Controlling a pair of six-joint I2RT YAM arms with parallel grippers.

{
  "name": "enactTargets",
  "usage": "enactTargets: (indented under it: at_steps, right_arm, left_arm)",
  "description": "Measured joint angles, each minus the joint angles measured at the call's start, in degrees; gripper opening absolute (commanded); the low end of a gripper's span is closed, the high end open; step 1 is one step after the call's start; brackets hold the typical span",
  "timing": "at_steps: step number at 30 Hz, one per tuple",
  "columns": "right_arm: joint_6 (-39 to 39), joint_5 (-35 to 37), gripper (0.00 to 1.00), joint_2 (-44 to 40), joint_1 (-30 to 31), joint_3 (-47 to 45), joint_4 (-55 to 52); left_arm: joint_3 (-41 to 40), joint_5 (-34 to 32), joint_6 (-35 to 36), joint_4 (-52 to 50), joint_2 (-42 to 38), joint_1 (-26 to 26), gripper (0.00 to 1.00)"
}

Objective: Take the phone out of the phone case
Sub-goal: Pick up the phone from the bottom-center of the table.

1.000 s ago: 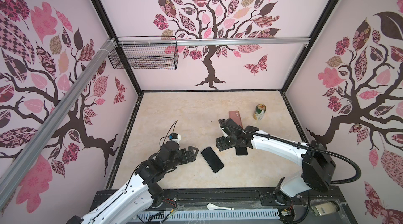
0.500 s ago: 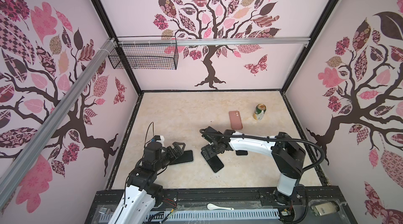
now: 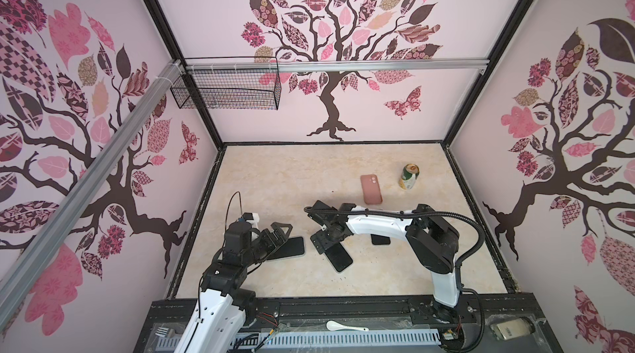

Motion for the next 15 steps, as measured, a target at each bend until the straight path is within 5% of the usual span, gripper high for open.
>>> enactTargets:
  at_steps: [15]
  right_arm:
    - [-2.9,0.9,0.87,3.0,0.6,3.3,-4.0]
  left_arm:
    - [-0.4,-0.2,0.3,1.0,1.2,0.0,0.98]
